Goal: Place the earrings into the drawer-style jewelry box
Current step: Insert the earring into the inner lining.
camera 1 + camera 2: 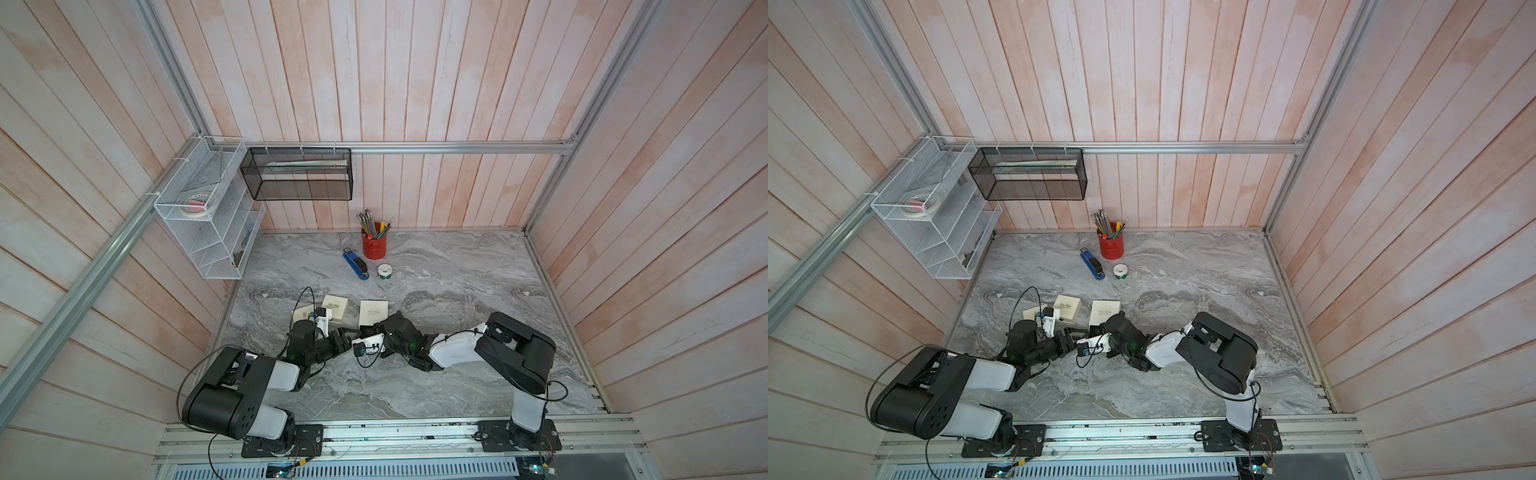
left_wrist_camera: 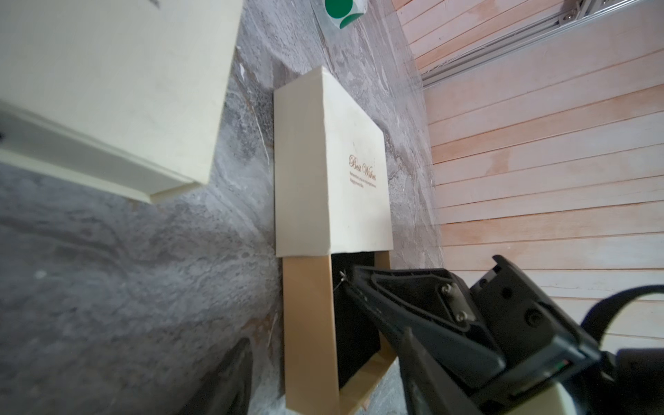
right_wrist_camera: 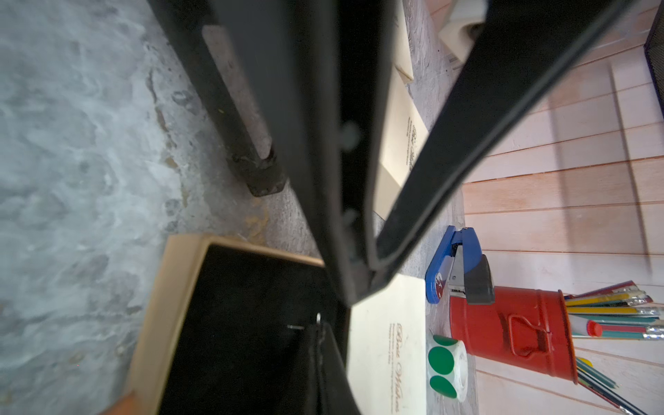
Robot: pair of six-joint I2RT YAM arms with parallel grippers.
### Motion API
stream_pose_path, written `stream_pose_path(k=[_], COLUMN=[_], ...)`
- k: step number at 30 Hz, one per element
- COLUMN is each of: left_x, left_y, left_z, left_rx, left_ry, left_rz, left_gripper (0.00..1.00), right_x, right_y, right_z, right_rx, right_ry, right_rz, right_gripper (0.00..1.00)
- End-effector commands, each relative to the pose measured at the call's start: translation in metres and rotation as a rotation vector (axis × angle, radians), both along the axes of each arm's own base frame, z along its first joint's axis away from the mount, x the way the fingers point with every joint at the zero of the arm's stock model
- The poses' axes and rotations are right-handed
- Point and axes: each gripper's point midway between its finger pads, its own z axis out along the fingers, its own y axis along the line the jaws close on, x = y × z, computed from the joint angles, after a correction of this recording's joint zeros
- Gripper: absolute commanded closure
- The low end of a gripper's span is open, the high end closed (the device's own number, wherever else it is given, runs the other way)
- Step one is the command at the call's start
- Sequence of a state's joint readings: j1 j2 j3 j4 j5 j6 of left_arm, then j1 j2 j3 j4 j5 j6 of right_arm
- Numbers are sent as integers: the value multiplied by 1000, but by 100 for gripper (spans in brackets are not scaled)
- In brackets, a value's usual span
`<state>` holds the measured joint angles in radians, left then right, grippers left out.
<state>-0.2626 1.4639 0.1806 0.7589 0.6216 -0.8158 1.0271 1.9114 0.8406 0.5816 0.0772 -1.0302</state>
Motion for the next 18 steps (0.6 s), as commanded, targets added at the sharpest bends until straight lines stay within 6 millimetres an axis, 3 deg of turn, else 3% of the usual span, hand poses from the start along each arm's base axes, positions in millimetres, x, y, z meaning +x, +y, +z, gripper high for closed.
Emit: stream_pose_path(k=[1, 18], left_x=[3, 6], left_y=[-20, -17], left_z=[30, 32], left_rx=[-70, -76], left_ry=[-102, -100], left_rz=[-103, -68], left_gripper=[37, 43], right_x=[-7, -16], right_y=[5, -2], right_z=[-14, -22], right_rx=[-59, -105], right_ry=[-9, -16], right_rz=[23, 62], right_gripper=[100, 100])
